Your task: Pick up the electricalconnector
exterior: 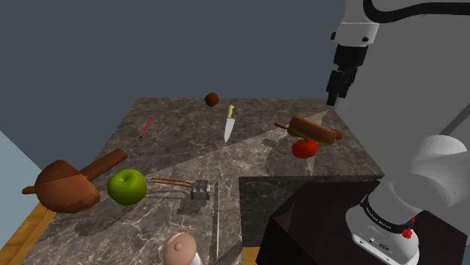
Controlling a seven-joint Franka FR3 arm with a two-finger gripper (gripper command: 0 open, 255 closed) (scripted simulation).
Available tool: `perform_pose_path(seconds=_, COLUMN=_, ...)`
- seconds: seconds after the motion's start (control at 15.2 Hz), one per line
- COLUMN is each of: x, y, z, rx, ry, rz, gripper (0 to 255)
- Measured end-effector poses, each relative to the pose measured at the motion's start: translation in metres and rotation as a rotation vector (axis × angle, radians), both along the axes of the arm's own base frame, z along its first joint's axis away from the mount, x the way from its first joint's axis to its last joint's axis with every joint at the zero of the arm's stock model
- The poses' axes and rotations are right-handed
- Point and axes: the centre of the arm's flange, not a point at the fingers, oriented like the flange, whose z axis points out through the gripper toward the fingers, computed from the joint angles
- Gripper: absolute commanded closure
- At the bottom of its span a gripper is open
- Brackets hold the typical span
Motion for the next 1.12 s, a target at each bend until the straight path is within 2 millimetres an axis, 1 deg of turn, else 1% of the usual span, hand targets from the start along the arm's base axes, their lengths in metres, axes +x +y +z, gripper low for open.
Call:
perform_pose_path(seconds=0.07, x=0.000, y=0.000, z=0.000, rx=0.000, ry=0.000, rz=0.000, gripper=0)
perform_pose_path(seconds=0.13, x=0.004, y=0.003, z=-0.003, rx=0.000, ry=-0.002, rz=0.007, gripper=0)
perform_pose_path(seconds=0.26, x=0.013, y=0.018, z=-0.013, rx=0.001, ry=-0.009, rz=0.032, gripper=0)
perform_pose_path(seconds=0.33, x=0.021, y=0.026, z=-0.018, rx=0.001, ry=-0.014, rz=0.046, gripper=0)
perform_pose_path(seconds=0.53, x=0.042, y=0.055, z=-0.036, rx=0.002, ry=-0.028, rz=0.091, gripper=0)
perform_pose_path(seconds=0.59, x=0.050, y=0.061, z=-0.040, rx=0.002, ry=-0.033, rz=0.106, gripper=0)
perform_pose_path(seconds=0.66, x=0.057, y=0.069, z=-0.048, rx=0.002, ry=-0.037, rz=0.121, gripper=0)
perform_pose_path(seconds=0.92, x=0.085, y=0.111, z=-0.073, rx=0.003, ry=-0.058, rz=0.182, gripper=0)
perform_pose_path(seconds=1.06, x=0.091, y=0.130, z=-0.084, rx=0.004, ry=-0.068, rz=0.212, gripper=0)
perform_pose_path(seconds=1.12, x=0.098, y=0.143, z=-0.085, rx=0.004, ry=-0.073, rz=0.227, gripper=0)
